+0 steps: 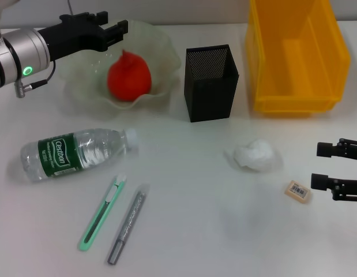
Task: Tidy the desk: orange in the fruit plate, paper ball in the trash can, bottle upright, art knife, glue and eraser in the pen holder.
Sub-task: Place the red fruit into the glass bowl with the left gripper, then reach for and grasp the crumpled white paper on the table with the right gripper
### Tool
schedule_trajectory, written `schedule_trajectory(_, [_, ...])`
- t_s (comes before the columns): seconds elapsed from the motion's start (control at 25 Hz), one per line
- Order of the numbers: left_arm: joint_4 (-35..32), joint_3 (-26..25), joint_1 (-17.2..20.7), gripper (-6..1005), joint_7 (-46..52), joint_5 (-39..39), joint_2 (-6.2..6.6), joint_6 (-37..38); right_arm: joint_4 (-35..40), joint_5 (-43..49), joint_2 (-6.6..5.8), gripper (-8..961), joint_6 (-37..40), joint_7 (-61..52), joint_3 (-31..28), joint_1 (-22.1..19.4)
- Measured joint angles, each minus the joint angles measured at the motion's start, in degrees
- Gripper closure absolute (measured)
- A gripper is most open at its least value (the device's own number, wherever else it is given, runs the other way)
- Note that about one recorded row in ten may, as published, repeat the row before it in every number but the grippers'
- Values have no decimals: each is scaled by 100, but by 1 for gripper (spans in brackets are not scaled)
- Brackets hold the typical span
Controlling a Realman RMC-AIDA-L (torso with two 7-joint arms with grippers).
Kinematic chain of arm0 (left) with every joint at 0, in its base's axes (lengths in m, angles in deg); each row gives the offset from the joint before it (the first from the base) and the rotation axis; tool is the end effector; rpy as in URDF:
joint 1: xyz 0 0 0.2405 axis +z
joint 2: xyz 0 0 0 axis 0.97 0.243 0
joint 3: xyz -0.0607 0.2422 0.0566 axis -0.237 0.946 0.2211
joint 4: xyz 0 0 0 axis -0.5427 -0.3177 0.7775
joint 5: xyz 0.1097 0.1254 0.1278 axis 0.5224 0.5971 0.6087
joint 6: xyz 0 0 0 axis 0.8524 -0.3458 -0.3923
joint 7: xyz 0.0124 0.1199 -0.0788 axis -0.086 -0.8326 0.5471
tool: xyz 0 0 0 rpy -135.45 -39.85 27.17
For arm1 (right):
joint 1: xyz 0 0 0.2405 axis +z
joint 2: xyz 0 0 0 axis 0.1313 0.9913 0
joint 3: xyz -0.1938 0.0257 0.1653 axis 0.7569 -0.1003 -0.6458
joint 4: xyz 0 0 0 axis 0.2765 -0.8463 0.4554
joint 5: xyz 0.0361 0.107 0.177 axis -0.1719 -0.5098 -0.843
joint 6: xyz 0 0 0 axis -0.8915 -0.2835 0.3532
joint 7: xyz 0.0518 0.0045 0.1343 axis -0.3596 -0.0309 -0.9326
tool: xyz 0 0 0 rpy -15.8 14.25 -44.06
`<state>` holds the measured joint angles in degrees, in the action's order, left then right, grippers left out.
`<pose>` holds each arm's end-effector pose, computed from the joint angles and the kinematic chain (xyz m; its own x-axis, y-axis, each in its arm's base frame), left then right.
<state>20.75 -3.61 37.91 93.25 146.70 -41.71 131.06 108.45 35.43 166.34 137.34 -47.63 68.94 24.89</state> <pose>-0.2396 0.4292 0.0054 0.7593 0.2968 0.5791 0.6137 -0.6225 -0.4857 0.3123 0.2504 0.0546 0.7537 -0.3821 -0.5348 -0.5029 -0.8591 -0.0949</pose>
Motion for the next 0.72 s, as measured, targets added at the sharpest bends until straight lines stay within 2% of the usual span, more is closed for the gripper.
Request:
schedule_trajectory(0.12, [-11,0,49,627,-5,-15,4,121,-1,2,9,165,-3,0,7,17])
schedule_trajectory(0.16, [-28,-7,75,593,-6,-19,10,232,5,1,13,165,-3,0,5,22])
schedule_trajectory(0.2, [-105,-41,195,559,-19,-88,38,662,47,-16,16,165,10,-12,-11,35])
schedule_trajectory(0.24, [-105,-41,195,524,-19,-88,38,662,47,-16,16,165,10,-12,-11,35])
schedule_trajectory(0.36, [-341,-61,524,395,-252,-306,87,1781,186,-24,17,165,52,-186,-14,74])
schedule_trajectory(0.4, [-584,-61,815,335,-457,-369,100,2574,392,-25,35,165,61,-417,1,120])
schedule_trajectory(0.48, [-861,-56,1117,215,-550,-361,114,3358,528,-24,55,165,64,-565,17,146])
schedule_trajectory(0.52, [-975,-37,1254,191,-576,-344,136,3712,848,-9,105,165,67,-910,44,197])
schedule_trajectory(0.56, [-975,-37,1254,168,-576,-344,136,3712,848,-9,105,165,67,-910,44,197])
schedule_trajectory(0.6, [-1078,1,1501,144,-661,-298,216,4369,1266,17,171,165,68,-1335,117,253])
schedule_trajectory(0.64, [-1078,1,1501,144,-661,-298,216,4369,1266,17,171,165,68,-1335,117,253])
schedule_trajectory(0.68, [-1031,5,1645,145,-744,-268,303,4801,1728,26,215,165,69,-1807,312,295])
schedule_trajectory(0.72, [-1031,5,1645,145,-744,-268,303,4801,1728,26,215,165,69,-1807,312,295])
